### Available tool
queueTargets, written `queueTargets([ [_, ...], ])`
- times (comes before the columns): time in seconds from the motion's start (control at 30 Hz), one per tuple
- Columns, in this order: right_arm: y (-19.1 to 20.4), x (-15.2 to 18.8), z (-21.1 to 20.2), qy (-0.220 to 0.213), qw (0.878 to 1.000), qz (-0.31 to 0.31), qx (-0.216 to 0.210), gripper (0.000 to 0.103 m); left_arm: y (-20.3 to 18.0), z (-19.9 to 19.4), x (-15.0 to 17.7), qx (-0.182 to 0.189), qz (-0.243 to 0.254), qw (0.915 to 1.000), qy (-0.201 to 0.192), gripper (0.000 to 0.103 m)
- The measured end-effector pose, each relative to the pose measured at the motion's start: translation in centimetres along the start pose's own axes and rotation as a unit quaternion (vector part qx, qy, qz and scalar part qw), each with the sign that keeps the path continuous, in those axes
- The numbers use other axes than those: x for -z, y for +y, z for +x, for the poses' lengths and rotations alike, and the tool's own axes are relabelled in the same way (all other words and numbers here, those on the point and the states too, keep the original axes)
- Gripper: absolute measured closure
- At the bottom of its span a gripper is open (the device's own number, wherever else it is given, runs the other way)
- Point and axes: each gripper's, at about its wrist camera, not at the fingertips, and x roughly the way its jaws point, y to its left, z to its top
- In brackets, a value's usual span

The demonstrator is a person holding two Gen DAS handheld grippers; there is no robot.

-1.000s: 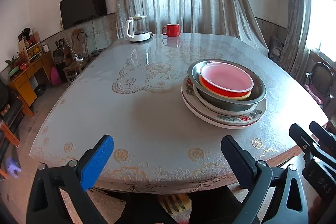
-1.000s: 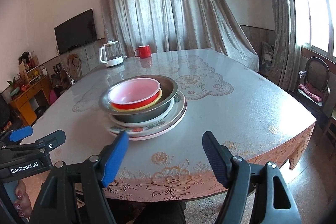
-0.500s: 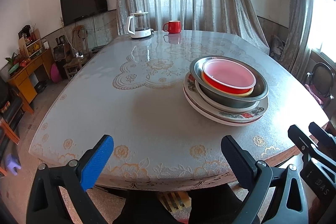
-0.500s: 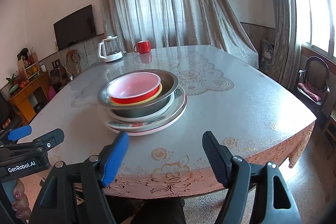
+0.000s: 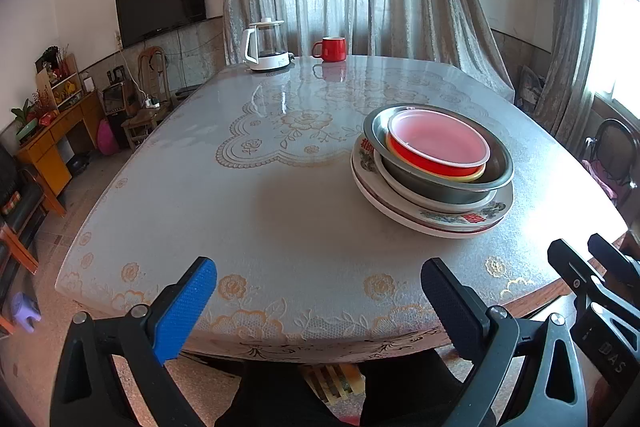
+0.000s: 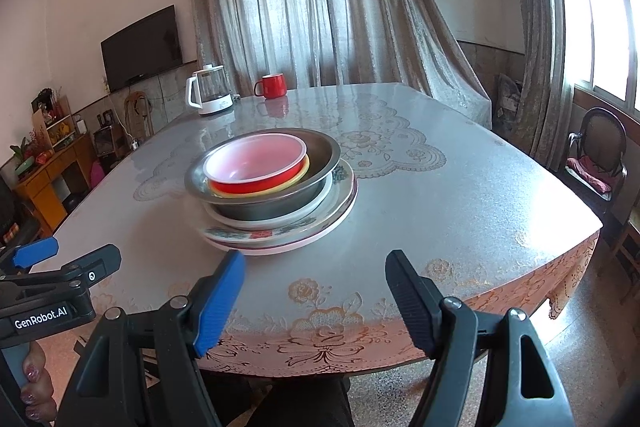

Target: Organize plates and bowls

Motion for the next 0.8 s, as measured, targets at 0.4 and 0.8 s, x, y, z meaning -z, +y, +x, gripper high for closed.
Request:
queueTargets([
  [0.4, 0.06, 0.17, 0.04, 0.004, 1.000, -0.003, 0.000, 0.029, 0.02, -0.08, 0.11, 0.003, -0.002, 1.0000, -0.004, 0.000],
  [0.8, 0.10, 0.22, 0.14, 0.007, 1.000, -0.004, -0.002, 0.029, -0.08, 0.01, -0.02, 0.003, 0.002, 1.0000, -0.005, 0.000],
])
